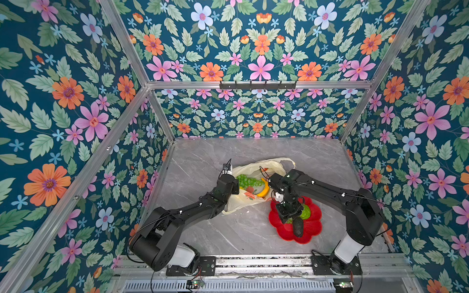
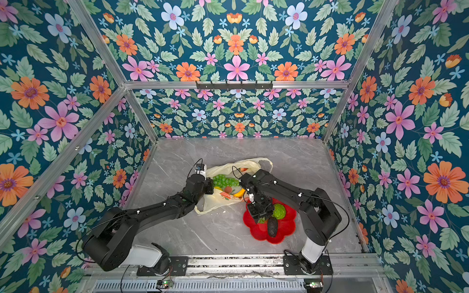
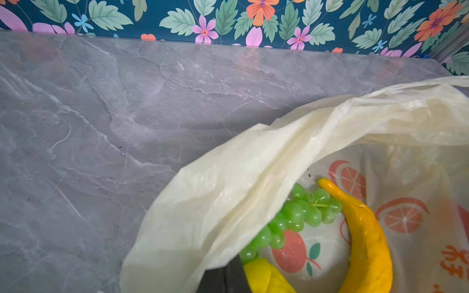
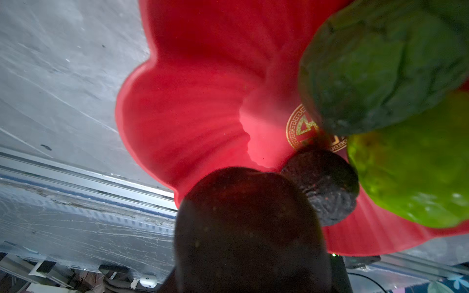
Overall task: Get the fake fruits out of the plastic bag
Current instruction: 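Lower the dark round fruit into the red plate and open the right gripper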
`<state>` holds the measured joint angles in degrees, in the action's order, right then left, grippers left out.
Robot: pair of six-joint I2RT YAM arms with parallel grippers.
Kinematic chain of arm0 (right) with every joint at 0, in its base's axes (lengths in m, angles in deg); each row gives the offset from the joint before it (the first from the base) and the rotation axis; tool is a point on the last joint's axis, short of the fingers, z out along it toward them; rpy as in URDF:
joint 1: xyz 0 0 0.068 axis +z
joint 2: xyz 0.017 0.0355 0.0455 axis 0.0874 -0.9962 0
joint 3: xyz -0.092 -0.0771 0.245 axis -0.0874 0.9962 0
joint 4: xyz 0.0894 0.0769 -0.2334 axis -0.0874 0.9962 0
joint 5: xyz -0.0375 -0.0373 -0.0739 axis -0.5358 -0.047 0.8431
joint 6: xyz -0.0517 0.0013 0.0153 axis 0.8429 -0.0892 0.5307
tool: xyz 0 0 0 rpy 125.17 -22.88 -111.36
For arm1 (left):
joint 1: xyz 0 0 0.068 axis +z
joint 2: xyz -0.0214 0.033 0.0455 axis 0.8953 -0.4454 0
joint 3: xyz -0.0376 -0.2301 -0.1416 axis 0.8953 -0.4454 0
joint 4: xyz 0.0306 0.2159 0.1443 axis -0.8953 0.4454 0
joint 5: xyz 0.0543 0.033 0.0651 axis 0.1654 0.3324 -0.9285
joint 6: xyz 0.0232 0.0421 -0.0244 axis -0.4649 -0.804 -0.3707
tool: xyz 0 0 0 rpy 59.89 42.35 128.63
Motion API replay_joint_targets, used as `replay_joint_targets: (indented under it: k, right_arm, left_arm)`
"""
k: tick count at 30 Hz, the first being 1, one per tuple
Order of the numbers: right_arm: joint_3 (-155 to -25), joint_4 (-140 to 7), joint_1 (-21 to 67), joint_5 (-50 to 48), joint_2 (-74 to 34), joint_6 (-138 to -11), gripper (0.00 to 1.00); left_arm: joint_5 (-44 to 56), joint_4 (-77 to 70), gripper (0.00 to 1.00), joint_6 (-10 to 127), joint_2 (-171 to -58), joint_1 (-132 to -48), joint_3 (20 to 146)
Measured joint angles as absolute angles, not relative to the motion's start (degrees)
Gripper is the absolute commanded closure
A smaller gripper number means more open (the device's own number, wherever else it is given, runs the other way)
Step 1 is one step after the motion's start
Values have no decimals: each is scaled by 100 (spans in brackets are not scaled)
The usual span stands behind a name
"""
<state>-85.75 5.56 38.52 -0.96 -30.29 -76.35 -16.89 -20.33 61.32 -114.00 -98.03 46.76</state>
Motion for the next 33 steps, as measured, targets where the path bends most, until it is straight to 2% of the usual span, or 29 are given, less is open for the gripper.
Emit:
replay_joint_targets:
  k: [12, 20, 33]
  right_arm:
    - [-8377, 807, 3917, -135, -3385, -7633, 52]
    - [-8313, 917, 3959, -102, -3534, -7633, 46]
    - [-8390, 952, 3976, 1, -3595, -7633, 46]
  left_arm:
    - [-1689, -2030, 100, 6130, -11459, -9803, 4680]
    - [-1692, -2033, 100, 6130, -11459, -9803, 4680]
    - [-1689, -2033, 100, 6130, -11459, -9803, 4680]
